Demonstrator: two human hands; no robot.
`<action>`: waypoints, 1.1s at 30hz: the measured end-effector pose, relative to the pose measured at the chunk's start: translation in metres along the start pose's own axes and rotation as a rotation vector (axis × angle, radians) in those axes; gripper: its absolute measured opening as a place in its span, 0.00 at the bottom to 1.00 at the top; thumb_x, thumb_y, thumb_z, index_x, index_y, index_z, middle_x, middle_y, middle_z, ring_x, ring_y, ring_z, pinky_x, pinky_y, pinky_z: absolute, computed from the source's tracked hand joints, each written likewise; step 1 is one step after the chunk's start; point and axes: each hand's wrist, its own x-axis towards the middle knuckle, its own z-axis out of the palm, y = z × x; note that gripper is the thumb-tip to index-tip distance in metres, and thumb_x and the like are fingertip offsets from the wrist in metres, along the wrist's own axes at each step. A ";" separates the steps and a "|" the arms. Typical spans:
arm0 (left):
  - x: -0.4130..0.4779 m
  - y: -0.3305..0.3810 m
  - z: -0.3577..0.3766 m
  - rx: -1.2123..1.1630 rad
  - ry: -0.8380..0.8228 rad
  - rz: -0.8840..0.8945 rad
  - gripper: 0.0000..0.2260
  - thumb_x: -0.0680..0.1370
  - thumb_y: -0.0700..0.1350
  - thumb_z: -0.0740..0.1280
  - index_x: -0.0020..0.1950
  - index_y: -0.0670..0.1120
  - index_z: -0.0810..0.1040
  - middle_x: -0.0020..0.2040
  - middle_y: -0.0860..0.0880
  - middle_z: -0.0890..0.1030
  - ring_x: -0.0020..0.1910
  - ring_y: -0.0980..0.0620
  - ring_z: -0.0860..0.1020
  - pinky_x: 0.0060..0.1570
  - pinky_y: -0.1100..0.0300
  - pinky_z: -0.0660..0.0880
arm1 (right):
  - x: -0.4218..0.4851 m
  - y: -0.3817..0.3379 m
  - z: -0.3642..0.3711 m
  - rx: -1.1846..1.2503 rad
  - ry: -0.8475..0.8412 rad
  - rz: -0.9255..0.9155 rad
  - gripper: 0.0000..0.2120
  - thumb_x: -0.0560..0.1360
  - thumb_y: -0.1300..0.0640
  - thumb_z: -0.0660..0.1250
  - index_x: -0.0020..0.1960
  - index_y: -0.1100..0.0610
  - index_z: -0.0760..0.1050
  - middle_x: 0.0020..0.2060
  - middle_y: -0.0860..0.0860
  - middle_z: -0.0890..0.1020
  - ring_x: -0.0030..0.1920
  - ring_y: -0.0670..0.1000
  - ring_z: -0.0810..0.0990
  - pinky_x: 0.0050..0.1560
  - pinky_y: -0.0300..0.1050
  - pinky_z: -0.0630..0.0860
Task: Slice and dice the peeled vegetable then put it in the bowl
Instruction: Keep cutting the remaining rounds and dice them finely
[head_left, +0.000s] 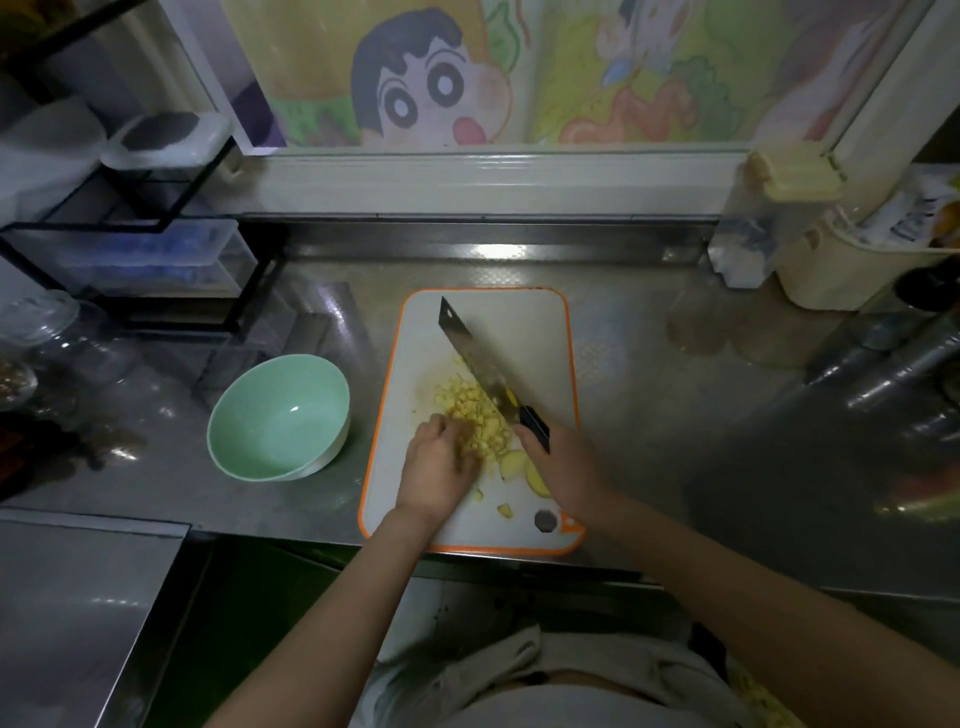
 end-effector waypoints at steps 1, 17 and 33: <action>0.004 0.008 0.002 0.031 -0.041 0.052 0.16 0.74 0.45 0.67 0.60 0.43 0.75 0.56 0.44 0.73 0.57 0.44 0.70 0.56 0.56 0.66 | 0.000 0.003 -0.004 0.013 0.029 0.010 0.18 0.80 0.47 0.57 0.43 0.61 0.72 0.30 0.52 0.72 0.32 0.51 0.72 0.31 0.44 0.64; 0.025 0.071 0.042 0.296 -0.417 0.133 0.31 0.72 0.50 0.70 0.68 0.42 0.61 0.64 0.42 0.70 0.65 0.40 0.64 0.61 0.51 0.63 | -0.003 0.046 -0.028 0.107 0.144 0.113 0.16 0.79 0.46 0.59 0.44 0.58 0.74 0.32 0.49 0.75 0.32 0.45 0.73 0.30 0.39 0.65; 0.001 0.054 0.043 0.071 -0.420 0.102 0.26 0.74 0.38 0.64 0.70 0.41 0.60 0.57 0.38 0.76 0.56 0.39 0.73 0.51 0.50 0.72 | -0.016 0.027 -0.014 0.141 0.088 0.005 0.12 0.79 0.49 0.60 0.42 0.56 0.71 0.30 0.49 0.71 0.32 0.48 0.72 0.31 0.40 0.64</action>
